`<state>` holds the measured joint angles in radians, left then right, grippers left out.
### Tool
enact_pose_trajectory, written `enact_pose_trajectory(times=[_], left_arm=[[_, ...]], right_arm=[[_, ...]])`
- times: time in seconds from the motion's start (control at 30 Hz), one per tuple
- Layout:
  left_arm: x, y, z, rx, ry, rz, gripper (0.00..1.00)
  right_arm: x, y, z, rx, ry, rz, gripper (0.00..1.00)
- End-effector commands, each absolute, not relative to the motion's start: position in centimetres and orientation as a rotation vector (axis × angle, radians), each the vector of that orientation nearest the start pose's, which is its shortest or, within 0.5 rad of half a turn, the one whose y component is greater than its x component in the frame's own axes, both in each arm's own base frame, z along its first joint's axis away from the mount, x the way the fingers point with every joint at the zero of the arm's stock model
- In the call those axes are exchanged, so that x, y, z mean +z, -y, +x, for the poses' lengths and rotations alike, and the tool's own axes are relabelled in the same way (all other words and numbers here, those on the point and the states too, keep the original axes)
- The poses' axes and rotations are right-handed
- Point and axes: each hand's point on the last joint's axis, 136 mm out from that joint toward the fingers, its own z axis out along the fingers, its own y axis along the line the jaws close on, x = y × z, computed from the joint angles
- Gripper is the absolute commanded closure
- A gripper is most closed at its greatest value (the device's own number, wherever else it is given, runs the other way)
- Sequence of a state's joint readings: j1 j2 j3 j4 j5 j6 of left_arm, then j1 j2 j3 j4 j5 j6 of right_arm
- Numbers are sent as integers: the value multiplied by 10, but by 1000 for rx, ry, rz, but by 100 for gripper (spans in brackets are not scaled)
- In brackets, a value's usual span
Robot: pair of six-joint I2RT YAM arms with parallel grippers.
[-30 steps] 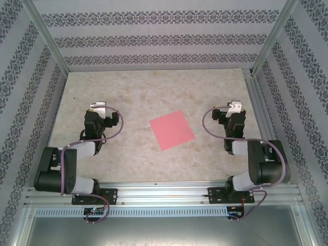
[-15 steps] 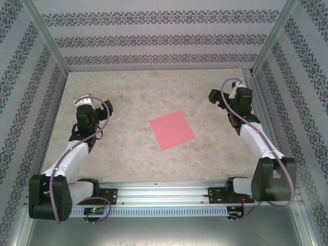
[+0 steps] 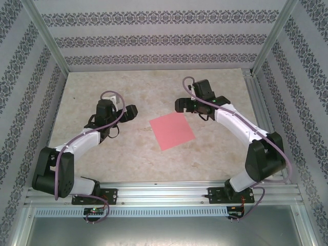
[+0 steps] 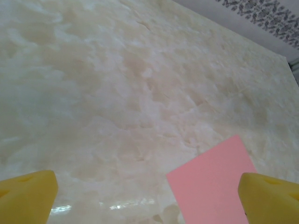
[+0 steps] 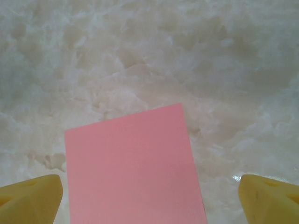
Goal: Fold a paper plane with a square sheet of paper (pick it up from the middle)
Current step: Fold the square sheet of paper in half at the center of the table.
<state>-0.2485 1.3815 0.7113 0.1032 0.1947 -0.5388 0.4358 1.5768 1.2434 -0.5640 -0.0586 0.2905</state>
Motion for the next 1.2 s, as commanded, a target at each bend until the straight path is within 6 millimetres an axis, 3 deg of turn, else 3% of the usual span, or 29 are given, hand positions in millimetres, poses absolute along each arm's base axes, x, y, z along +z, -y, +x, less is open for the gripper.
enact_pose_trajectory(times=[0.0,0.1,0.23,0.47,0.6,0.77,0.83,1.17], left_arm=[[137,151,384,-703,-2209,-179,0],[127,162,381,-694,-2237,-167,0],[118,160,378,-698,-2244,-218,0],[106,145,373,-588,-2295,-262,0],[102,127,368,-494,-2295,-331,0],[98,124,363,-486,-2313,-337,0],[98,125,362,-489,-2312,-333,0],[98,127,358,-505,-2322,-317,0]], right_arm=[[133,-194,363,201,-2649,-362,5],[122,-211,361,140,-2693,-445,5],[113,-231,361,120,-2736,-509,7],[99,-259,360,159,-2786,-577,8],[89,-271,360,178,-2826,-622,8],[73,-264,368,105,-2895,-573,10],[66,-269,365,116,-2923,-609,14],[35,-267,350,48,-3022,-698,10]])
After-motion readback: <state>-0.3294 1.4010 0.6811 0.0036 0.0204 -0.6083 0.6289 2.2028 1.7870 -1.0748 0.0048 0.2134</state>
